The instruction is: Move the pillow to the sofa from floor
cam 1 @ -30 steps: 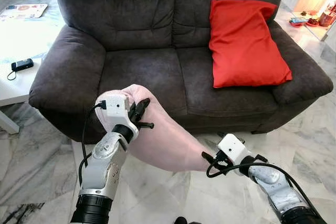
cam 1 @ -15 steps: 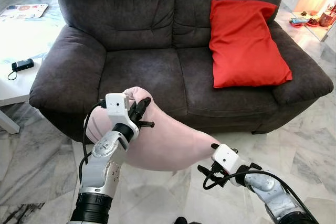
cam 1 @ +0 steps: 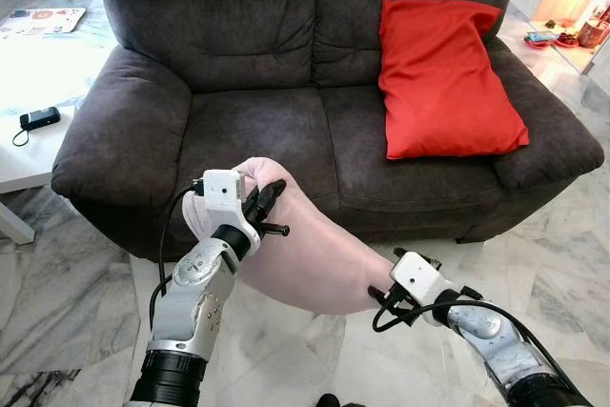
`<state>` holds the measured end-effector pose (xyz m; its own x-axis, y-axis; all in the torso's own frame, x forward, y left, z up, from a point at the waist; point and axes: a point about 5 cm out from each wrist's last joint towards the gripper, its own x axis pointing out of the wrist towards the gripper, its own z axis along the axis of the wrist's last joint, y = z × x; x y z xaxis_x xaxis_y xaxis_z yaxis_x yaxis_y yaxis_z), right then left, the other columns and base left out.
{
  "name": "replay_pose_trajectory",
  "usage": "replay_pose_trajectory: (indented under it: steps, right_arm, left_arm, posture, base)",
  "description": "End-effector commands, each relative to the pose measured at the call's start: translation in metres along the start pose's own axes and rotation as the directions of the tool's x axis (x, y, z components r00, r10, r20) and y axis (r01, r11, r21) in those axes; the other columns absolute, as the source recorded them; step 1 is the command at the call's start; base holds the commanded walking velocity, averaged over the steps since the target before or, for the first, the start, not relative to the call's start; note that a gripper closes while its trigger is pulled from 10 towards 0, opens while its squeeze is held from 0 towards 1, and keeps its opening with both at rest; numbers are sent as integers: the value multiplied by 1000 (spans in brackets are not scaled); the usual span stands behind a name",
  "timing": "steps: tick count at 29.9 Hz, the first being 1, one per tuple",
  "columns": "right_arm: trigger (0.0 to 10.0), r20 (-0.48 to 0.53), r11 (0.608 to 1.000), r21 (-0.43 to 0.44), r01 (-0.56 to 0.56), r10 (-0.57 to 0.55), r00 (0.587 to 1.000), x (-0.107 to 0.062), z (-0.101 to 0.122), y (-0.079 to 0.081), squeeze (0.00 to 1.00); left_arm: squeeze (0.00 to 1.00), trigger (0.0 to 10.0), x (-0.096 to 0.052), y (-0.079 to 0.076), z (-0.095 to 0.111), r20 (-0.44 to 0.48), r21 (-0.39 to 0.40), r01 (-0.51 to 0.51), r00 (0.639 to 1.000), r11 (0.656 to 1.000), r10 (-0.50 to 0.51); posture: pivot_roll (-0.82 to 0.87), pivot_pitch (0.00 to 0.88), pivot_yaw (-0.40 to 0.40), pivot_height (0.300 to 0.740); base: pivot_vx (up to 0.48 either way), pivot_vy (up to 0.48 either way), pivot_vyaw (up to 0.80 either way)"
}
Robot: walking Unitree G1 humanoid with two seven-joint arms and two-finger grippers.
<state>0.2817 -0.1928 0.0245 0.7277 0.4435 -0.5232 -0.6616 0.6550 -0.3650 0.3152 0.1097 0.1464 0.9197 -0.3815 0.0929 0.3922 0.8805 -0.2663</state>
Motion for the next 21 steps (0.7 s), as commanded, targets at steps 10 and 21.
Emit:
replay_pose_trajectory:
  steps: [10,21]
  right_arm:
    - [10000,-43,997,41,-69,71,997,0,-15,15,0]
    - [10000,-55,994,63,-85,89,995,1,-20,20,0]
  left_arm:
    - [0,10000,6,-17,34,126,24,114,985,993,-116]
    - [0,10000,2,-21,37,118,26,195,973,980,-197]
  posture:
    - [-22,120,-42,740]
    - [-21,120,-40,740]
  base:
    - [0,0,0]
    - [0,0,0]
